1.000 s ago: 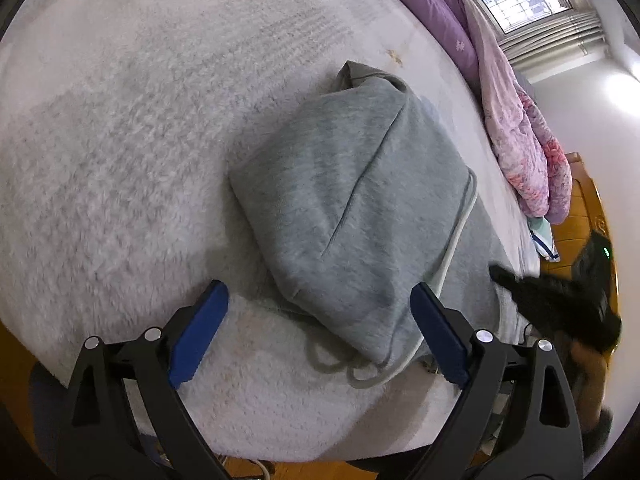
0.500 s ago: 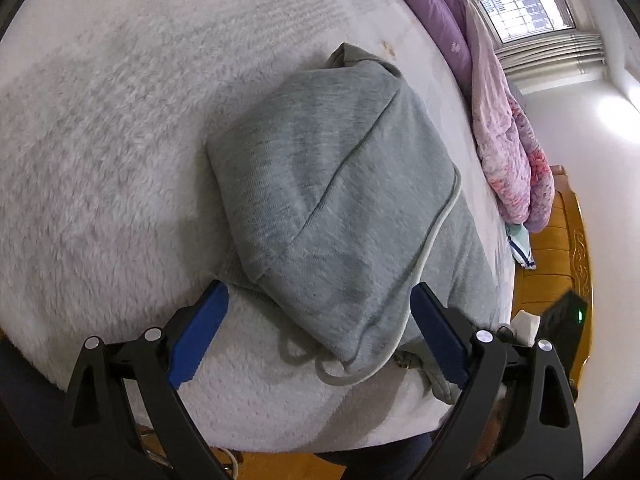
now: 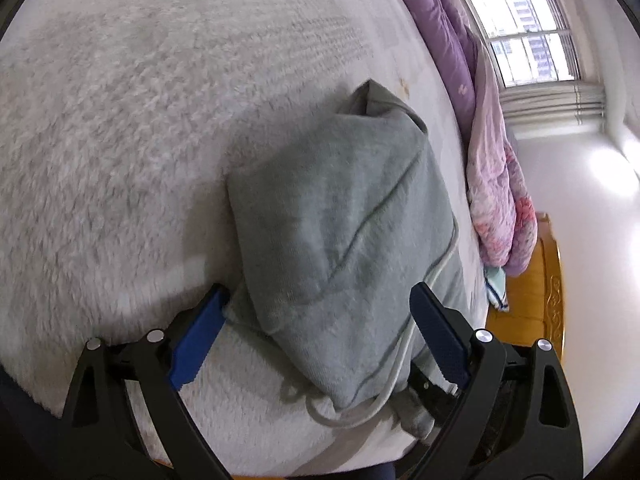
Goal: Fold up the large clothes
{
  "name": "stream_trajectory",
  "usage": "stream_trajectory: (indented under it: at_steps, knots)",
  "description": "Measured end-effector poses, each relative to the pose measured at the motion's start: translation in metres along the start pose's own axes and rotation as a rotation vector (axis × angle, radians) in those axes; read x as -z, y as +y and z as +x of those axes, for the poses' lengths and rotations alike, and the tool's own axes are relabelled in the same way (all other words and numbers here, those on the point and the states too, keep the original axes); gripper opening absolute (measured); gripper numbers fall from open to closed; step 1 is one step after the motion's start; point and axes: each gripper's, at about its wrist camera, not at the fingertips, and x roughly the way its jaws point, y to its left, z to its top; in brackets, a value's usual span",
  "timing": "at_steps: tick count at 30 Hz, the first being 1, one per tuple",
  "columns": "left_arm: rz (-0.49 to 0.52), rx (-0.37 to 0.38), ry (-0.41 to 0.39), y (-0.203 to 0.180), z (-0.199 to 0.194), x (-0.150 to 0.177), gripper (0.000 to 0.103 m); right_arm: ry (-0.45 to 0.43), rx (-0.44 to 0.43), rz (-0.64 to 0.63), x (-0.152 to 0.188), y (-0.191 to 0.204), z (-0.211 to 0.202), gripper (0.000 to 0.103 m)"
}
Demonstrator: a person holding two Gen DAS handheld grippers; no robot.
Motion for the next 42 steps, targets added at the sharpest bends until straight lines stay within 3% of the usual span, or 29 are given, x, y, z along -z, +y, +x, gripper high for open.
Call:
stream_trajectory:
  at_steps: [3, 8, 9, 10, 12, 14, 16, 17, 18, 21, 24, 28, 35, 37, 38, 39, 42]
  knots:
    - [0.055, -0.052, -0.011, -0.007, -0.001, 0.001, 0.055, -0.011, -0.015, -0.005, 0.005, -0.001, -0.003, 0.0]
    - [0.045, -0.033, 0.016, -0.009, 0.0, 0.0, 0.043, -0.077, -0.04, -0.008, 0.012, 0.004, -0.016, 0.004]
    - [0.049, -0.023, 0.02, -0.01, 0.0, -0.001, 0.027, -0.09, -0.034, -0.014, 0.013, 0.007, -0.019, 0.008]
    - [0.055, -0.005, 0.021, -0.01, -0.002, -0.001, 0.017, -0.119, -0.027, -0.039, 0.017, 0.014, -0.024, 0.009]
    - [0.09, 0.021, -0.013, -0.022, -0.012, -0.001, 0.014, -0.177, -0.008, -0.11, 0.026, 0.029, -0.033, 0.011]
    - [0.157, 0.062, -0.02, -0.042, -0.024, 0.003, 0.014, -0.244, -0.003, -0.2, 0.036, 0.048, -0.04, 0.017]
    - [0.216, 0.057, -0.015, -0.063, -0.031, 0.004, 0.013, -0.3, -0.015, -0.301, 0.046, 0.068, -0.044, 0.032]
    - [0.237, 0.053, -0.004, -0.071, -0.032, 0.004, 0.013, -0.337, -0.02, -0.352, 0.053, 0.08, -0.047, 0.048]
    - [0.242, 0.061, 0.006, -0.075, -0.032, 0.003, 0.013, -0.368, -0.026, -0.398, 0.059, 0.09, -0.049, 0.053]
    - [0.24, 0.088, 0.041, -0.083, -0.03, 0.001, 0.013, -0.433, -0.061, -0.53, 0.077, 0.122, -0.048, 0.057]
    - [0.252, 0.078, 0.058, -0.084, -0.032, -0.001, 0.013, -0.438, -0.02, -0.613, 0.082, 0.14, -0.033, 0.061]
    - [0.224, 0.095, 0.091, -0.076, -0.029, -0.007, 0.013, -0.433, 0.004, -0.651, 0.076, 0.152, -0.008, 0.061]
    - [0.191, 0.125, 0.138, -0.068, -0.022, -0.014, 0.013, -0.429, 0.12, -0.788, 0.074, 0.176, 0.04, 0.061]
    - [0.197, 0.112, 0.136, -0.067, -0.02, -0.015, 0.016, -0.433, 0.143, -0.783, 0.07, 0.178, 0.048, 0.046]
    - [0.188, 0.106, 0.139, -0.067, -0.019, -0.016, 0.016, -0.437, 0.157, -0.767, 0.067, 0.177, 0.049, 0.029]
    - [0.17, 0.12, 0.146, -0.065, -0.018, -0.017, 0.02, -0.429, 0.157, -0.742, 0.062, 0.175, 0.049, 0.019]
    - [0.152, 0.176, 0.152, -0.064, -0.024, -0.02, 0.04, -0.414, 0.077, -0.684, 0.051, 0.164, 0.043, 0.012]
